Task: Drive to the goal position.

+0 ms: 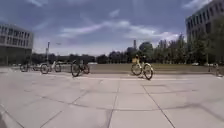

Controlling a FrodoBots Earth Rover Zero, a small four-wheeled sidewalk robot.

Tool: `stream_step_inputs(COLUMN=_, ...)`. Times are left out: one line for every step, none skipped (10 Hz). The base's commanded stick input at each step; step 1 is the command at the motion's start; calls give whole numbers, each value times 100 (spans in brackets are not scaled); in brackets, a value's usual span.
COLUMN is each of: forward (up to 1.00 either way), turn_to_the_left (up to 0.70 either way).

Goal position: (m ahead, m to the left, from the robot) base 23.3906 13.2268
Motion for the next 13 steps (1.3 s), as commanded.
stream_step_inputs(forward=0, turn_to_the_left=70)
stream_step_inputs(forward=0, turn_to_the_left=70)
stream_step_inputs(forward=0, turn_to_the_left=70)
stream_step_inputs(forward=0, turn_to_the_left=70)
stream_step_inputs(forward=0, turn_to_the_left=70)
stream_step_inputs(forward=0, turn_to_the_left=70)
stream_step_inputs(forward=0, turn_to_the_left=70)
stream_step_inputs(forward=0, turn_to_the_left=70)
stream_step_inputs(forward=0, turn_to_the_left=70)
stream_step_inputs(forward=0, turn_to_the_left=70)
stream_step_inputs(forward=0, turn_to_the_left=70)
stream_step_inputs(forward=5, turn_to_the_left=6)
stream_step_inputs(forward=53, turn_to_the_left=0)
